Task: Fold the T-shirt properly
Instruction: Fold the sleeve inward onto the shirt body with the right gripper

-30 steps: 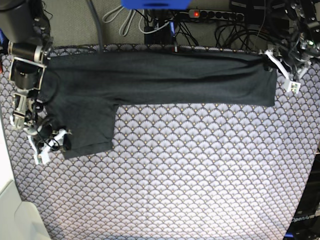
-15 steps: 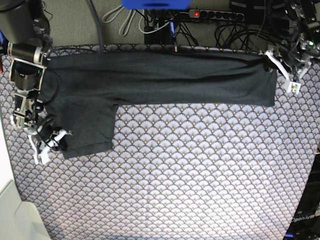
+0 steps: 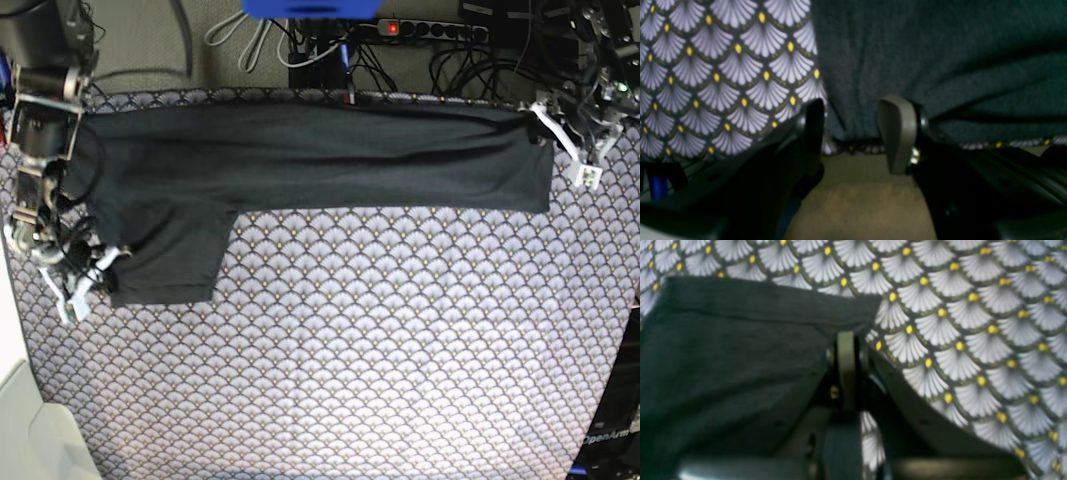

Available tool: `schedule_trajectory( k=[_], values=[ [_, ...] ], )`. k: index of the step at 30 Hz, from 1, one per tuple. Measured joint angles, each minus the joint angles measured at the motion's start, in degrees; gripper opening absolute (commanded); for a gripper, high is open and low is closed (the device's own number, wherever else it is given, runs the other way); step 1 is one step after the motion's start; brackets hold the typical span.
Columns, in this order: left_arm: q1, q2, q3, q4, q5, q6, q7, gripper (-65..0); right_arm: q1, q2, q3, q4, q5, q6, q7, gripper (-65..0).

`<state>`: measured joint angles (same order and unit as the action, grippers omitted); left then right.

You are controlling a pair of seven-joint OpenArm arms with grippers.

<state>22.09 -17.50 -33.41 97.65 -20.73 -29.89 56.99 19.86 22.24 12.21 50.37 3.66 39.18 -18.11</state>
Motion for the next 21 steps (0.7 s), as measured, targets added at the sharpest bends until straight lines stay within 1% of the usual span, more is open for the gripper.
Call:
schedule_trajectory(
  k=[2, 4, 7, 9, 11, 12, 21],
  values=[
    [-0.02, 0.24, 0.02, 0.00, 0.04, 0.02, 0.13, -36.1, -4.09, -0.31, -0.11, 7.98, 1.90, 0.17, -1.53, -65.0],
    [-0.04, 0.13, 0.07, 0.00, 0.04, -0.02, 0.02, -36.1, -8.39, -0.42, -0.22, 15.82, 3.54, 0.94, -1.81, -65.0],
    [-0.02, 0.04, -0.07, 0.00, 0.04, -0.13, 0.15, -36.1, -14.78, -0.59, -0.02, 26.62, 3.39, 0.52, -3.61, -65.0],
    [-0.02, 0.00, -0.04, 0.00, 0.09, -0.15, 0.20, -36.1, -19.12, -1.20, 1.55, 33.31, 3.69, 0.92, -3.69, -65.0],
    [-0.04, 0.11, 0.00, 0.02, -0.04, -0.15, -0.07, -36.1, -22.93, -2.71, 4.44, 38.77, 4.92, 0.85, -4.02, -65.0],
    [-0.04, 0.11, 0.00, 0.00, -0.09, -0.15, 0.02, -36.1, -24.63, -3.28, 5.84, 41.22, 6.03, 0.83, -3.98, -65.0],
    [-0.07, 0.02, 0.02, -0.26, 0.07, -0.15, -0.22, -36.1, -36.26, -2.91, 14.34, 56.65, 16.59, 1.22, -4.26, -65.0]
  ],
)
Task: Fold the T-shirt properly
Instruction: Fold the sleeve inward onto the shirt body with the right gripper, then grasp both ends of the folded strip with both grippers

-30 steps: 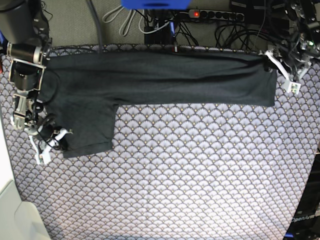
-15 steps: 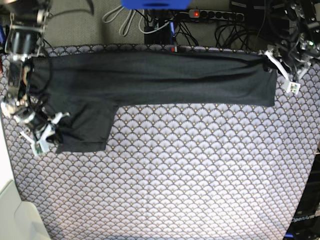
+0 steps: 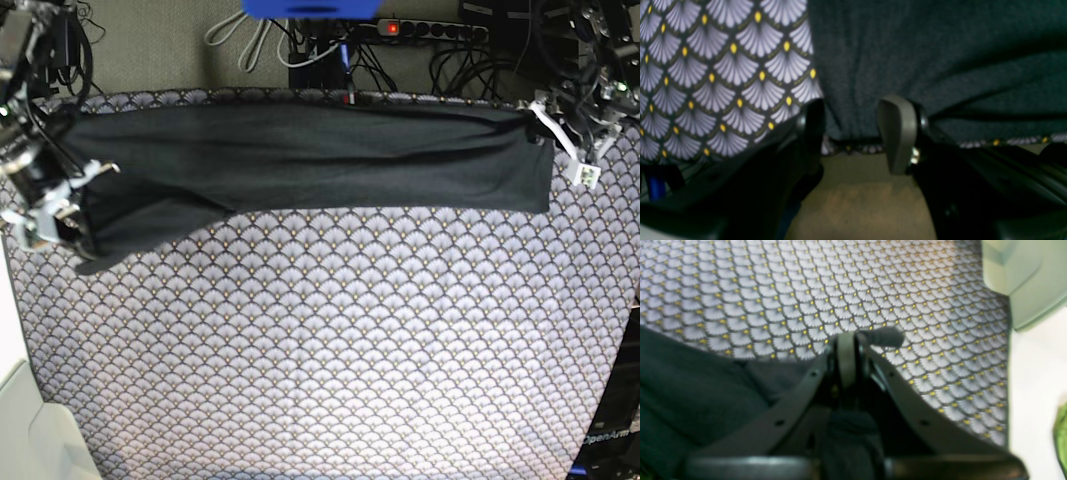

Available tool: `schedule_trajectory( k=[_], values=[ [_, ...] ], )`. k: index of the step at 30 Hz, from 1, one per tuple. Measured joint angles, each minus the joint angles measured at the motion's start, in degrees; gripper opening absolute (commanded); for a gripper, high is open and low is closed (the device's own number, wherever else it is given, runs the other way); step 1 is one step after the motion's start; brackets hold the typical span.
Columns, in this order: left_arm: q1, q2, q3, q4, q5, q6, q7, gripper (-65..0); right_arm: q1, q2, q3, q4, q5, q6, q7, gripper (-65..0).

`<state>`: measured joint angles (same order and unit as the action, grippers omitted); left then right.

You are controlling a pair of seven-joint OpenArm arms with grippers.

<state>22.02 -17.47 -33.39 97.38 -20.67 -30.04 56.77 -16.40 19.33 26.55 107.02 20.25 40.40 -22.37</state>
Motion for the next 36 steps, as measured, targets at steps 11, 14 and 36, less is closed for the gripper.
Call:
schedule_trajectory(
  k=[11, 14, 36],
  values=[
    [-0.13, -0.26, -0.02, -0.17, -0.02, 0.00, -0.02, -36.1, -3.45, -5.60, 14.03, 6.25, 3.85, -0.15, -7.37, -65.0],
    [-0.13, -0.11, 0.04, -0.17, 0.00, 0.00, 0.00, -36.1, -3.61, -6.29, 16.90, 6.29, 3.82, -0.15, -8.70, -65.0],
    [-0.92, -0.13, 0.07, -0.24, 0.02, 0.00, -0.17, -36.1, -10.69, -10.80, 17.88, 6.38, 4.04, -0.17, -12.22, -65.0]
  ],
)
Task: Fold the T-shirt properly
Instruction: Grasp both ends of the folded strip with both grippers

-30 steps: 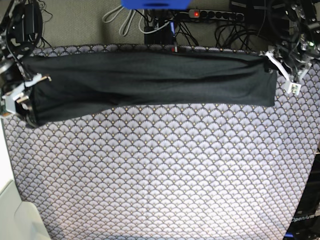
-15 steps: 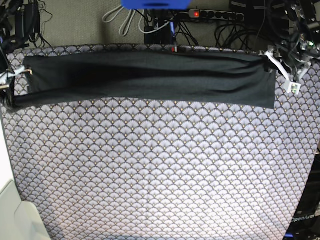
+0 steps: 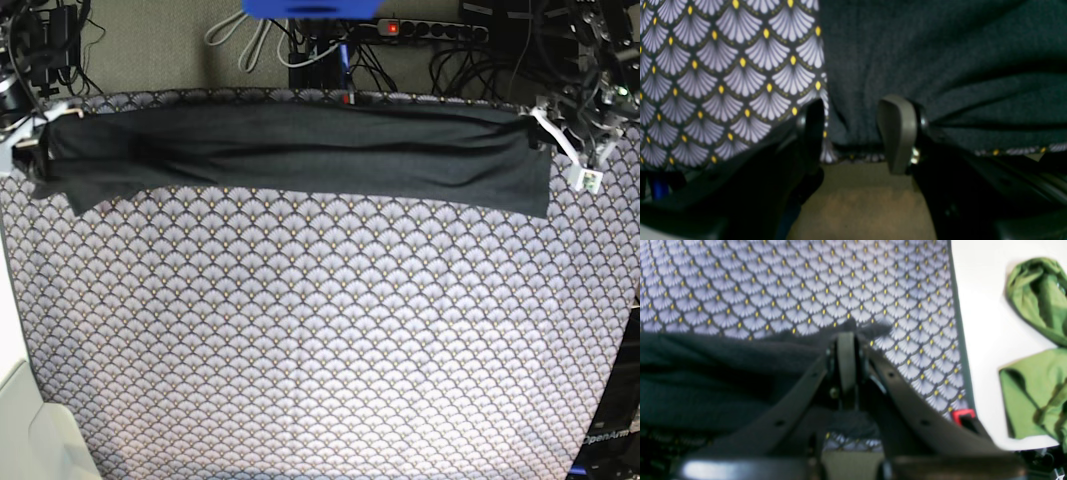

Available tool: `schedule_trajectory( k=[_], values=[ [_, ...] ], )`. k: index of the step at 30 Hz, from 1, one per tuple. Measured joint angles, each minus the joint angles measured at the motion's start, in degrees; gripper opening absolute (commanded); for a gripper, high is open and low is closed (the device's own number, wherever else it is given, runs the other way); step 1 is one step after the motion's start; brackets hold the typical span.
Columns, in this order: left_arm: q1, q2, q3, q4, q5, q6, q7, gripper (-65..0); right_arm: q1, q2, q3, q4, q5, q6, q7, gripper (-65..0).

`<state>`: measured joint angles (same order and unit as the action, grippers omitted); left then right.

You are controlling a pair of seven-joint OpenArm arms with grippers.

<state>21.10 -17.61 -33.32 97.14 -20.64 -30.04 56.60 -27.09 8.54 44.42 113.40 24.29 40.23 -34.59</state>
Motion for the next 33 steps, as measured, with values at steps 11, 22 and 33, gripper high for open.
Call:
schedule_trajectory(
  k=[11, 22, 33],
  values=[
    [-0.02, -0.22, 0.00, 0.00, 0.00, 0.00, 0.00, -36.0, -1.51, 0.02, -0.09, -1.11, 0.07, 0.02, 0.24, -65.0],
    [-0.02, -0.35, 0.00, 0.00, 0.00, 0.00, 0.17, -36.0, -1.62, 0.31, 0.00, -10.82, -0.20, -0.17, 0.13, -65.0],
    [-0.02, -0.35, 0.00, 0.46, -0.31, 0.00, 0.20, -35.7, -1.36, 3.06, -3.98, -19.47, -0.26, -0.39, 0.90, -65.0]
  ],
)
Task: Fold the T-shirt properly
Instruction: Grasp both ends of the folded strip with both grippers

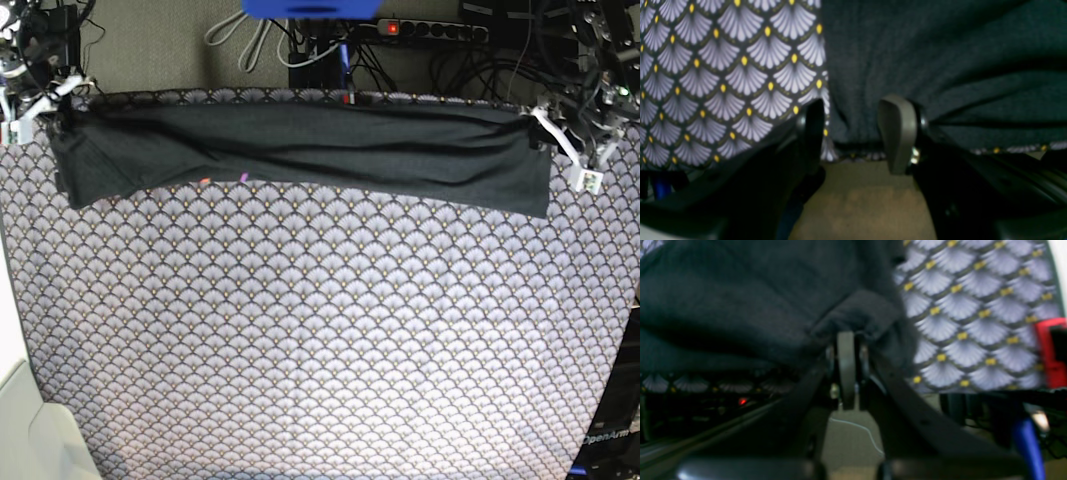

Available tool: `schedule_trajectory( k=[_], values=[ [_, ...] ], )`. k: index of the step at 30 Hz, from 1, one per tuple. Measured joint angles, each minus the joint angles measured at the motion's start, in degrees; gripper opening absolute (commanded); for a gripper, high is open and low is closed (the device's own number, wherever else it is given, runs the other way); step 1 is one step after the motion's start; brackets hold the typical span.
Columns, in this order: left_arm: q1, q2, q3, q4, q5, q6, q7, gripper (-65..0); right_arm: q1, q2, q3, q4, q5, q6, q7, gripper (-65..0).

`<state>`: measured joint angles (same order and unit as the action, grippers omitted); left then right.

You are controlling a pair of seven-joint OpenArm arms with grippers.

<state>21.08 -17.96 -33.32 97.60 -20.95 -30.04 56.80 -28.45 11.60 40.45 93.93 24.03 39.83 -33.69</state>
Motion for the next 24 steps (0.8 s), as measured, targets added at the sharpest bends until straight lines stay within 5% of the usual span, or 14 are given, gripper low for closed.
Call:
schedule_trajectory(
  k=[10, 16, 24],
  values=[
    [0.00, -0.04, 0.00, 0.02, -0.11, -0.13, 0.22, -35.6, 2.49, 0.00, -0.33, -0.81, -1.77, 0.00, 0.11, -65.0],
    [-0.04, 0.42, -1.64, 2.16, -0.28, -7.65, 0.22, -35.6, 5.40, -0.24, -1.25, -2.51, -7.08, 0.17, -0.39, -65.0],
    [0.00, 0.68, -7.89, 2.75, -0.20, -7.30, 0.42, -34.4, 5.40, -0.04, -3.67, -2.67, -7.15, 0.17, -0.37, -65.0]
  ],
)
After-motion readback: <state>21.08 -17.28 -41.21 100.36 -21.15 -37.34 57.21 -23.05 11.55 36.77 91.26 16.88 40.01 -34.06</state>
